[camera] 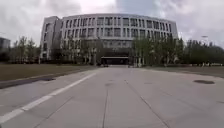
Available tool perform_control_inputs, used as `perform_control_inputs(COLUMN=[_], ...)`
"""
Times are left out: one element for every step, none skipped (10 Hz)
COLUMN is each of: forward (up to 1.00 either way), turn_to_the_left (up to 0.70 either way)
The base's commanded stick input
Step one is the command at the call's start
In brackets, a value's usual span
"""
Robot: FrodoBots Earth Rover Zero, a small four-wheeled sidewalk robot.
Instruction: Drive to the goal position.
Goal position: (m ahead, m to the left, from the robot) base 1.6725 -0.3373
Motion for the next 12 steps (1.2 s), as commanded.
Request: perform_control_inputs(forward=[0.5, 0.5, 0.5, 0.5, 0.5, 0.5, 0.5, 0.5, 0.5, 0.5, 0.5, 0.5], turn_to_the_left=[-0.02, -0.02, -0.02, -0.02, -0.02, -0.02, -0.02, -0.02, -0.02, -0.02, -0.02, -0.02])
